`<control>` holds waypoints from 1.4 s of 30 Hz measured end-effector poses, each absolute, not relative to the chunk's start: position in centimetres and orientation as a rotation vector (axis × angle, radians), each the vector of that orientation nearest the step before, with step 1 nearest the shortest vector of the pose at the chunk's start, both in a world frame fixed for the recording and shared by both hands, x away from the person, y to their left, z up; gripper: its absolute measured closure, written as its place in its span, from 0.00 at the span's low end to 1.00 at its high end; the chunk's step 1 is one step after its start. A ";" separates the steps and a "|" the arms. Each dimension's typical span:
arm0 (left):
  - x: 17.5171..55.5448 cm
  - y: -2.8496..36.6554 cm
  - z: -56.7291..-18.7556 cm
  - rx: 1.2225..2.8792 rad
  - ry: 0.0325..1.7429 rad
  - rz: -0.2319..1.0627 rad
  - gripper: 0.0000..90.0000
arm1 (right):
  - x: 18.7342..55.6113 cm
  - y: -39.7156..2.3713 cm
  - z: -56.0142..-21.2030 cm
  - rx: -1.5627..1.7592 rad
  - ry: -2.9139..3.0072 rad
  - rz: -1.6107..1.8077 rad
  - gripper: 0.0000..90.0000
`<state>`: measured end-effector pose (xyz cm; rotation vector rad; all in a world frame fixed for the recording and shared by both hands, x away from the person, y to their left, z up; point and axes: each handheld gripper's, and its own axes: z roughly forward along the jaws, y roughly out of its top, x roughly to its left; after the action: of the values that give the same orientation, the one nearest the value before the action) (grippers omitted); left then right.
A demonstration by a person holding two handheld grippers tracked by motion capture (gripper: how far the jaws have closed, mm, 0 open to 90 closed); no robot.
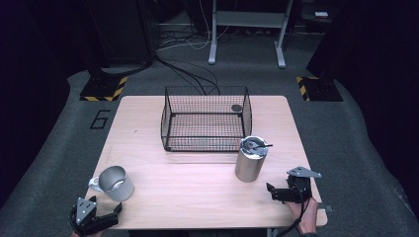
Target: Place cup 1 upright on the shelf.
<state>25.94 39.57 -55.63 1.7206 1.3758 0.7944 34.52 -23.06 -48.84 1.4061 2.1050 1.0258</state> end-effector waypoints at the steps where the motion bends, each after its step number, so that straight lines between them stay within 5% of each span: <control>1: 25.9 39.6 -55.6 1.721 1.375 0.794 0.00 | 34.4 -22.8 -48.5 1.384 2.101 1.049 0.01; 18: 25.9 39.4 -55.7 1.702 1.376 0.798 0.01 | 35.2 -18.5 -43.1 1.237 2.078 1.158 0.00; 42: 25.8 39.5 -55.8 1.694 1.367 0.816 0.01 | 39.6 -14.9 -43.7 1.199 2.015 1.184 0.01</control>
<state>25.84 39.47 -55.83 1.6936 1.3674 0.8155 39.65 -14.88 -43.65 1.1985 2.0149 1.1844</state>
